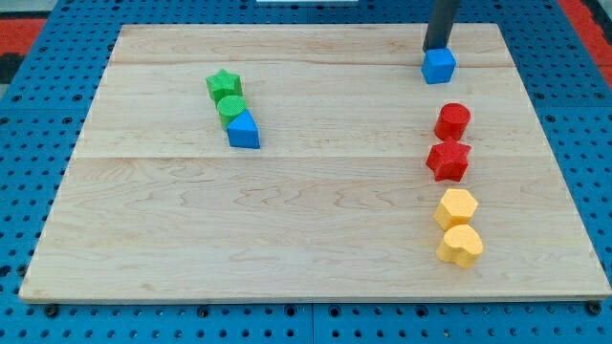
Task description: Move your arm towards green star
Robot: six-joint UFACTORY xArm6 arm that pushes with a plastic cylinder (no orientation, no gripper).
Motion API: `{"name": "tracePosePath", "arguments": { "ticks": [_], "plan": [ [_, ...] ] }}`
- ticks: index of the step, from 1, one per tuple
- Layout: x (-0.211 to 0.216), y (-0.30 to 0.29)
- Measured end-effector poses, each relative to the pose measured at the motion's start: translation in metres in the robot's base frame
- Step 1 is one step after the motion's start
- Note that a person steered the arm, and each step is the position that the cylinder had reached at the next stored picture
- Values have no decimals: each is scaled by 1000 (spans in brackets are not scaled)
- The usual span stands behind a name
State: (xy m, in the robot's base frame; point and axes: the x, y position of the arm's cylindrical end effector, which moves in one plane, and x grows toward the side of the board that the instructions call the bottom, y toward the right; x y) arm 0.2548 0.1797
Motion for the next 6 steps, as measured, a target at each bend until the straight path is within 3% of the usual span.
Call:
{"name": "tracePosePath", "arguments": {
  "ticks": [3, 4, 5, 6],
  "plan": [
    [43, 2],
    [44, -1],
    [10, -17],
    [0, -123]
  ]
}}
